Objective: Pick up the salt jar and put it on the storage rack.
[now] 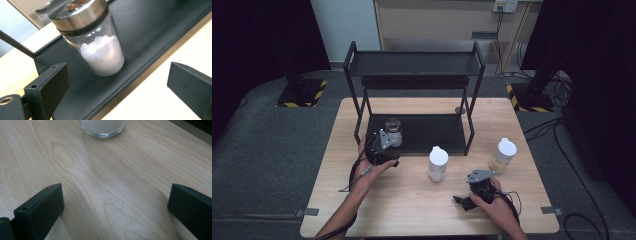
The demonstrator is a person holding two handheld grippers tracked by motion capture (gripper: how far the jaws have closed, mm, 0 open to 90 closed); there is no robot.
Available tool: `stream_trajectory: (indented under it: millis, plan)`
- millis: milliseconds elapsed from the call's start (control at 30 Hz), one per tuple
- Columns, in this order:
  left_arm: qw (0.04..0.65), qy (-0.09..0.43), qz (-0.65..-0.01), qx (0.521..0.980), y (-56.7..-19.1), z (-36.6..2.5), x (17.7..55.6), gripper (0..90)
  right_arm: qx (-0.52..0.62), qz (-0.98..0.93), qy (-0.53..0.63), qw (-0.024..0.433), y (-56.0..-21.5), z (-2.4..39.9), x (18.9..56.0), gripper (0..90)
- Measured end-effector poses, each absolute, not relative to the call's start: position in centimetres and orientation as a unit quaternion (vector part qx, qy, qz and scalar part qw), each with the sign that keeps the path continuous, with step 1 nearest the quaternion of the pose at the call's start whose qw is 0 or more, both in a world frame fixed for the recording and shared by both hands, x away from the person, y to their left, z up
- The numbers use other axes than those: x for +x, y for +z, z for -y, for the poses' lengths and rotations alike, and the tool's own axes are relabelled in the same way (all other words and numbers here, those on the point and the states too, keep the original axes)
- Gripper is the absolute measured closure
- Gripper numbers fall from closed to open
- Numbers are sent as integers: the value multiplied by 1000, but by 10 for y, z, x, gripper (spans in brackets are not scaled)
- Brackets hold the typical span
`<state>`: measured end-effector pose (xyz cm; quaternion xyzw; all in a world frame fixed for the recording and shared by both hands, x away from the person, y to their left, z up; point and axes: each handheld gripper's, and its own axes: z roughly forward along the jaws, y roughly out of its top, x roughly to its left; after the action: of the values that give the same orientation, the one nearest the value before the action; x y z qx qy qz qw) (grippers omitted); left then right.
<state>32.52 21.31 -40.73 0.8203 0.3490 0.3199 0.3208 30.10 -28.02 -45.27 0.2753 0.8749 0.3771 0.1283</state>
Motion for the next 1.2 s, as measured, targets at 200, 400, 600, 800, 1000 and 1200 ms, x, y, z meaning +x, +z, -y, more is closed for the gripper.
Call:
stream_trajectory:
  millis: [200, 400, 600, 800, 1000, 1200]
  plan:
    - [327, 312, -336, 827, -406, -218, 312, 30, 275, -875, 377, 128, -453, 280, 301, 11]
    - [334, 305, -333, 827, -404, -224, 299, 30, 275, -875, 377, 128, -453, 280, 301, 11]
    - [342, 287, -332, 831, -402, -233, 290, 29, 275, -875, 377, 128, -453, 280, 301, 11]
    - [343, 266, -330, 839, -402, -240, 284, 29, 275, -875, 377, 128, -453, 280, 301, 11]
    - [346, 251, -338, 838, -407, -251, 275, 30, 275, -875, 377, 128, -453, 280, 301, 11]
    - [348, 239, -355, 834, -412, -261, 268, 34, 275, -875, 377, 128, -453, 280, 301, 11]
